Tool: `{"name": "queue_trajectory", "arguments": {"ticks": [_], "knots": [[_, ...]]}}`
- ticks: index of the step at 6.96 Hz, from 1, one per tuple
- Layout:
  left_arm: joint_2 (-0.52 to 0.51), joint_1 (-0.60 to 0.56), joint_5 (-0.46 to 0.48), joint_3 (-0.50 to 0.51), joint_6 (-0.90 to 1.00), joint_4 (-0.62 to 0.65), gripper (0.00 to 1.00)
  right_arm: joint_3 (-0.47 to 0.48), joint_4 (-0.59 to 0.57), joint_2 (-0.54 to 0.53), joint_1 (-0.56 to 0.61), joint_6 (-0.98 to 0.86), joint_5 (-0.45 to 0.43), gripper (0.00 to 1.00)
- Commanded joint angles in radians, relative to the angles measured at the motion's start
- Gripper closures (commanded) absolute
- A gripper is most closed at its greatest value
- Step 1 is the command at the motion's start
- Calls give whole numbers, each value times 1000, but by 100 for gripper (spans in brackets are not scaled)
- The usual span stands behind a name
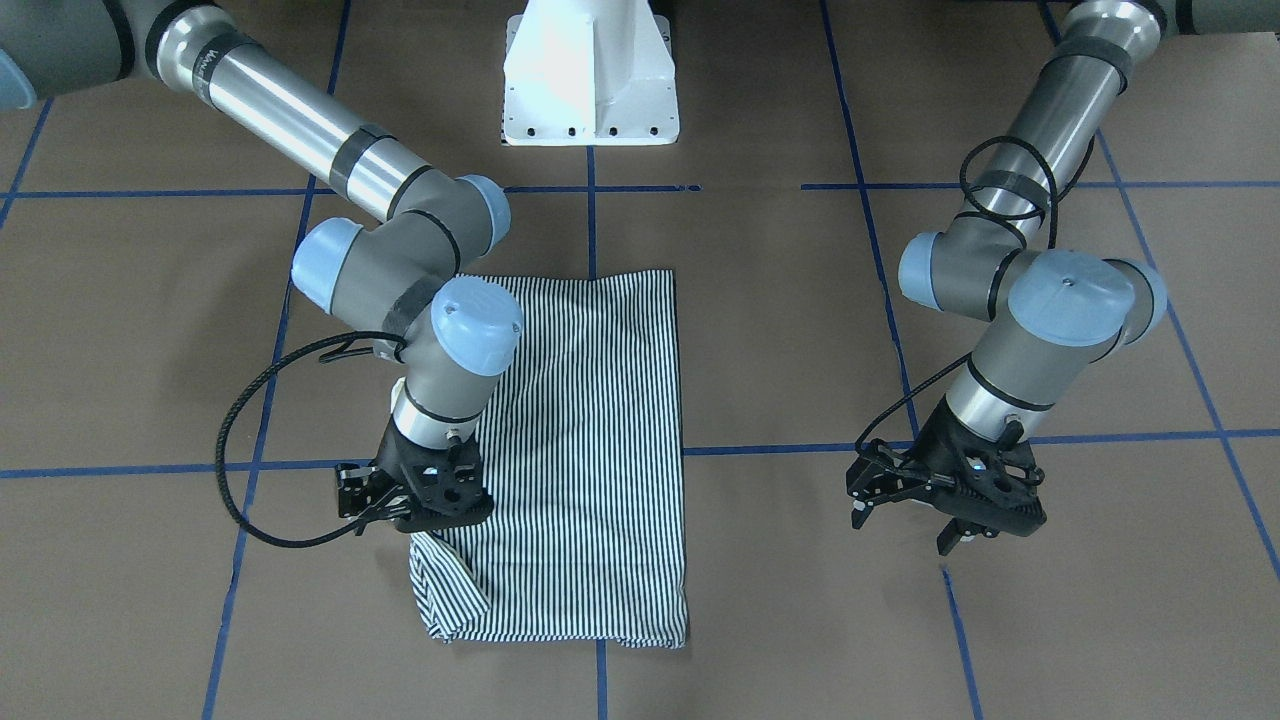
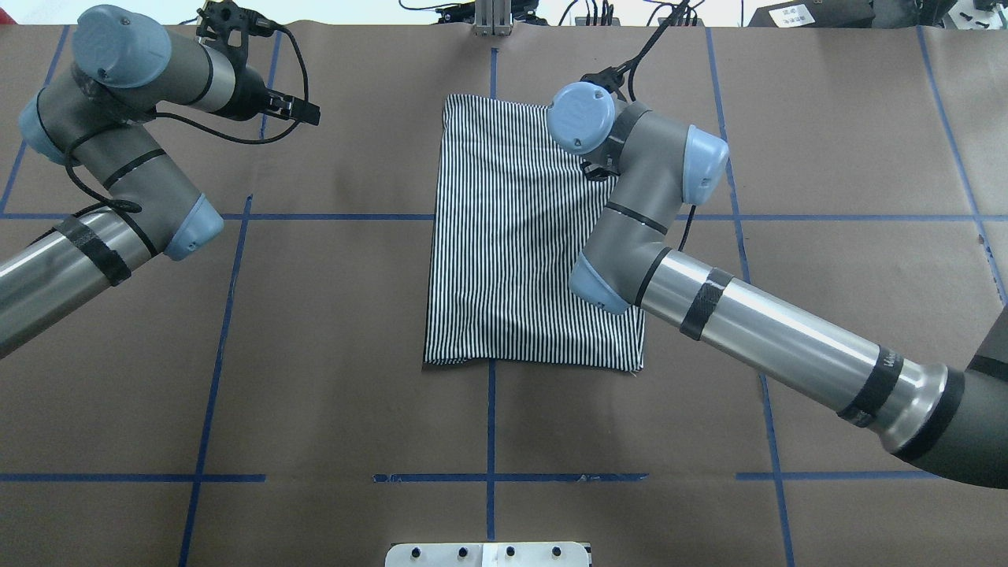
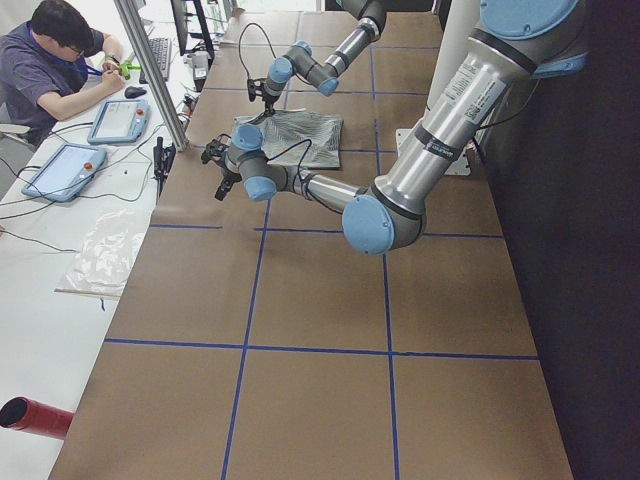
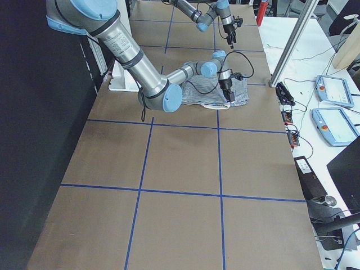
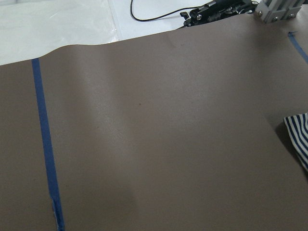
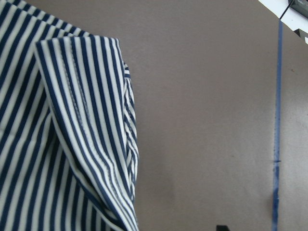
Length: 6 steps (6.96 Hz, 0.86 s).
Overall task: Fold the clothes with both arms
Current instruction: 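Press and smooth the shirt top with the right gripper, then lift away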
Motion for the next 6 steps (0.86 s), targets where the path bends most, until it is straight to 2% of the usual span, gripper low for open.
{"name": "queue_trajectory", "arguments": {"ticks": [1, 2, 4, 6], "knots": [[0, 0, 0, 0, 0, -1, 0, 2, 7, -11, 41, -30, 16, 31], [0, 1, 0, 0, 0, -1, 0, 1, 77, -22, 50, -32, 56, 31], [1, 0, 0, -11, 0, 0, 0, -1, 112, -66, 93, -47, 85, 31], [1, 1, 0, -11, 1, 0, 0, -1, 182, -86, 139, -53, 172, 30]]}}
